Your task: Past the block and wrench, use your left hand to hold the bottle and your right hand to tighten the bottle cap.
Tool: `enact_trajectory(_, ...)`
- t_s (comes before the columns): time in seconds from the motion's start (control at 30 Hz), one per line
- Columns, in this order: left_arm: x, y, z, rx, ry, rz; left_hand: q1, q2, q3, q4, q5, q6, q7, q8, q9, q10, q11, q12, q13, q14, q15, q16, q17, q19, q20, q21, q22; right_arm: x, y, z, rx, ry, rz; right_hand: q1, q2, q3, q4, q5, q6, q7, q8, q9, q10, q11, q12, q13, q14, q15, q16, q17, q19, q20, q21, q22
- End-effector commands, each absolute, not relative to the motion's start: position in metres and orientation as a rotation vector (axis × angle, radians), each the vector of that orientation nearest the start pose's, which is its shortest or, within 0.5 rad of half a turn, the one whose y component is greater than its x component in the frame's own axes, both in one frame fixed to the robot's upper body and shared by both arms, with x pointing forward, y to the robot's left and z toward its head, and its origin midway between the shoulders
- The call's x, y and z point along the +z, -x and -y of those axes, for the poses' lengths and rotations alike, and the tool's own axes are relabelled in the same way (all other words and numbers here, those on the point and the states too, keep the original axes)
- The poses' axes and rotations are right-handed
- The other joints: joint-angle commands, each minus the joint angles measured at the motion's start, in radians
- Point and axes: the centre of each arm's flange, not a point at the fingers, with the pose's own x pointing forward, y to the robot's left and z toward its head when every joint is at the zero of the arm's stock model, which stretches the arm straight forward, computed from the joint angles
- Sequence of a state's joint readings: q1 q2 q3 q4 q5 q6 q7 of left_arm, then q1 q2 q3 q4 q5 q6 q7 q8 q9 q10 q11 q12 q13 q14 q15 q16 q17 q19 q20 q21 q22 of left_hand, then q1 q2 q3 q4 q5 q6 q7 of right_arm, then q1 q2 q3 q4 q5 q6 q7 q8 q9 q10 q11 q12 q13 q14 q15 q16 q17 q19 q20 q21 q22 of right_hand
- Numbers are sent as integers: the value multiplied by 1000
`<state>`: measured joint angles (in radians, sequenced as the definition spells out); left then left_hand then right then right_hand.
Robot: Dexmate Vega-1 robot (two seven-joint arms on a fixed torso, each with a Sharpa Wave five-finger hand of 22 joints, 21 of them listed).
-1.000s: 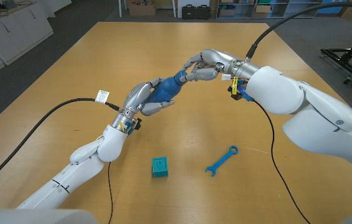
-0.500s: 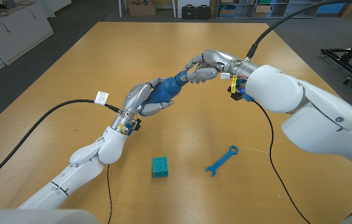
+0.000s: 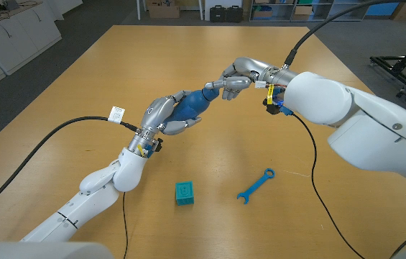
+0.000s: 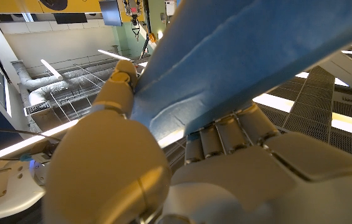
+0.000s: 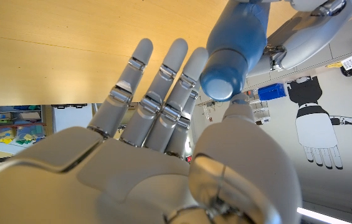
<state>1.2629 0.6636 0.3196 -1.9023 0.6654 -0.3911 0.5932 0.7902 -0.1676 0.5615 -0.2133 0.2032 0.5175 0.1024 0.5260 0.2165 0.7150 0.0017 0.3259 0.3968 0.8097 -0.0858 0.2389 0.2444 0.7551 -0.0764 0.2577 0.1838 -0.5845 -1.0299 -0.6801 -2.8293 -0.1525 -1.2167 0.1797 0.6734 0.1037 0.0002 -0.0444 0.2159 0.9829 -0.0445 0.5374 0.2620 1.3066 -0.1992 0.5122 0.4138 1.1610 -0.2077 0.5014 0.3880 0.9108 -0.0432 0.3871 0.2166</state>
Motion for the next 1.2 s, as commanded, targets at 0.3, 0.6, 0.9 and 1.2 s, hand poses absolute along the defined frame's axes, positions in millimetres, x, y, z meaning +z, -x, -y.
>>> enact_trajectory(0.3,-54,-462,-185,56,-950,1272,215,238,33,38,6,205,-182,10,2,133,-118,8,6,14,-152,3,6,3,-87,1,5,102,-354,135,-42,1306,559,-83,6,-21,37,-30,345,-72,156,50,124,4,254,189,135,-7,49,56,89,-64,56,2)
enact_trajectory(0.6,-55,-462,-185,58,-945,1272,214,238,31,39,6,206,-185,11,2,134,-119,8,8,16,-152,3,6,5,-86,2,5,98,-359,147,-151,1310,569,-235,-29,-90,103,-32,-36,-48,43,40,-162,6,107,174,-70,9,-17,114,27,-11,47,4)
enact_trajectory(0.9,-58,-462,-189,57,-898,1277,213,238,29,40,6,207,-185,12,2,135,-119,7,9,15,-151,1,6,4,-86,1,5,94,-365,161,-147,1226,544,-256,-38,-101,89,-30,-361,5,-135,-3,-544,109,-108,112,-351,164,-132,91,-63,64,21,4)
enact_trajectory(1.2,-59,-471,-196,18,-780,1230,212,237,27,40,6,207,-186,12,3,135,-120,6,11,15,-152,0,6,3,-87,0,5,84,-359,169,-62,1111,695,-181,-29,-67,33,-23,-507,29,-222,-18,-741,117,-217,59,-541,217,-219,67,-179,129,-20,6)
